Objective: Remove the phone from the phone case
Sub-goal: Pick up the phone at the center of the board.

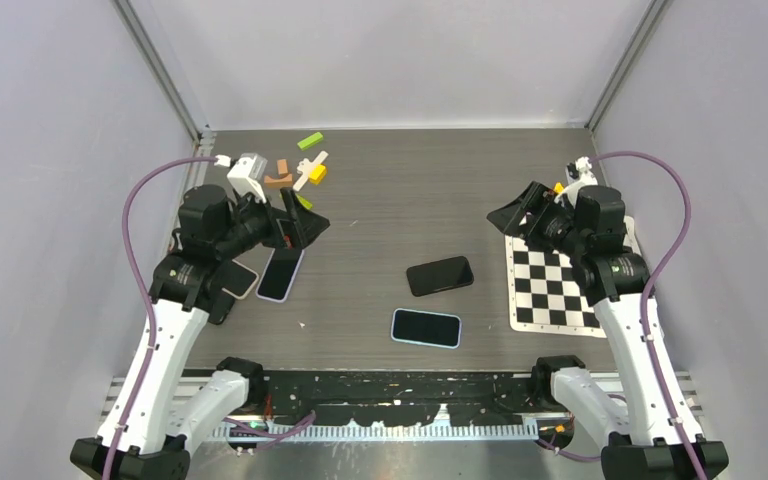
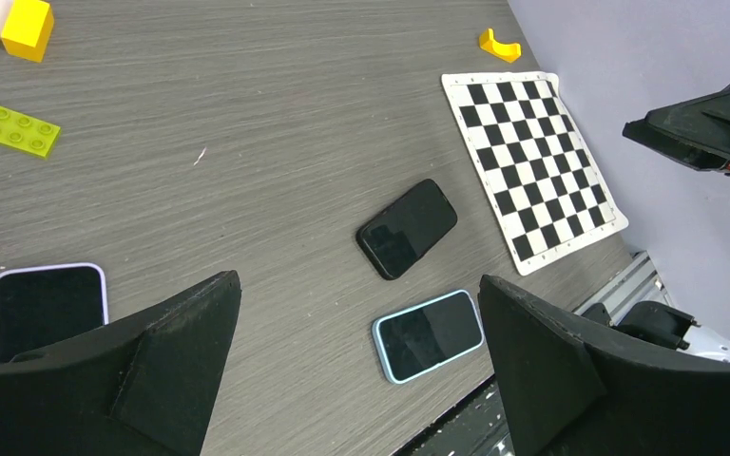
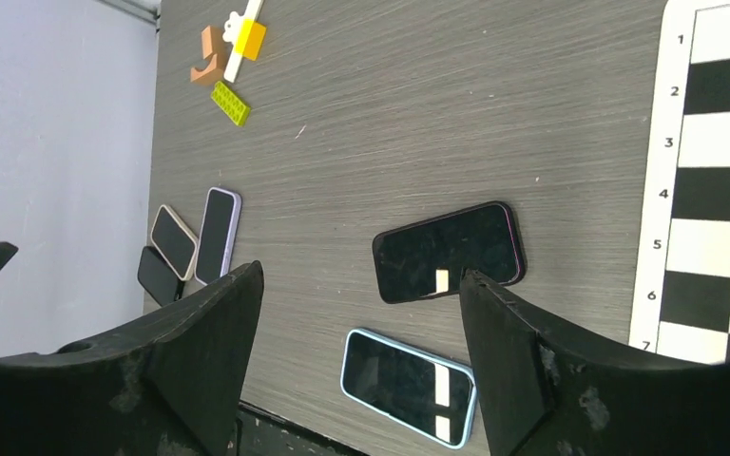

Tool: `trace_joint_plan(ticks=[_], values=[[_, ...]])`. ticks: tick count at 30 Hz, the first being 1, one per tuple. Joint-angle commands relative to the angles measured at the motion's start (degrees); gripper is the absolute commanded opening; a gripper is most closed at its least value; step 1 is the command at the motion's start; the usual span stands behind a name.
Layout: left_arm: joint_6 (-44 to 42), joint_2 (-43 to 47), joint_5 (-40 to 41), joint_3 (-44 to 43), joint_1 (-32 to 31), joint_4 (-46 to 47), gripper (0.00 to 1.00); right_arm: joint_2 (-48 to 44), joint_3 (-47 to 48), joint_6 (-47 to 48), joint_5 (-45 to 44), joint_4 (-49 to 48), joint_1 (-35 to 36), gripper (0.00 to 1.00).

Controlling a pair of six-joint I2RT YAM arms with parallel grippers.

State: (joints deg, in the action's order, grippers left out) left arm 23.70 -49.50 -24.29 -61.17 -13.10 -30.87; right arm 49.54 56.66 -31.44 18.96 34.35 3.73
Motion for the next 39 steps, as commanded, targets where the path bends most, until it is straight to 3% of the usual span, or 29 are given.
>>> trace_joint_plan(ticks=[1, 8, 15, 22, 30, 39], values=[[1.1, 1.9, 0.1, 0.7, 0.2, 3.1, 1.00, -0.9, -1.6, -3.7, -4.7, -2.3, -0.2, 0.83], [0.9, 1.7, 11.0, 1.1, 0.1, -0.1, 1.00, 4.2, -1.5, -5.0, -6.8, 0.2, -0.2, 0.84], [0.4, -0.3, 0.4, 5.2, 0.2, 5.3, 1.00, 10.0, -5.9, -11.2, -11.5, 0.6, 3.7, 0.85], [-0.2, -2.3, -8.7, 6.4, -0.1, 7.2, 1.00, 11.8, -11.2, -22.8, -30.9, -2.7, 18.8, 0.91], [-3.2, -1.7, -0.5, 7.2, -0.9, 4.6, 1.00, 23.5, -10.9, -34.9, -37.5, -5.7, 27.0, 0.95], [-4.0, -2.6, -0.4, 6.9, -0.9, 4.7, 1.00, 36.8, -5.3, -42.3, -38.9, -5.0, 29.2, 0.99]])
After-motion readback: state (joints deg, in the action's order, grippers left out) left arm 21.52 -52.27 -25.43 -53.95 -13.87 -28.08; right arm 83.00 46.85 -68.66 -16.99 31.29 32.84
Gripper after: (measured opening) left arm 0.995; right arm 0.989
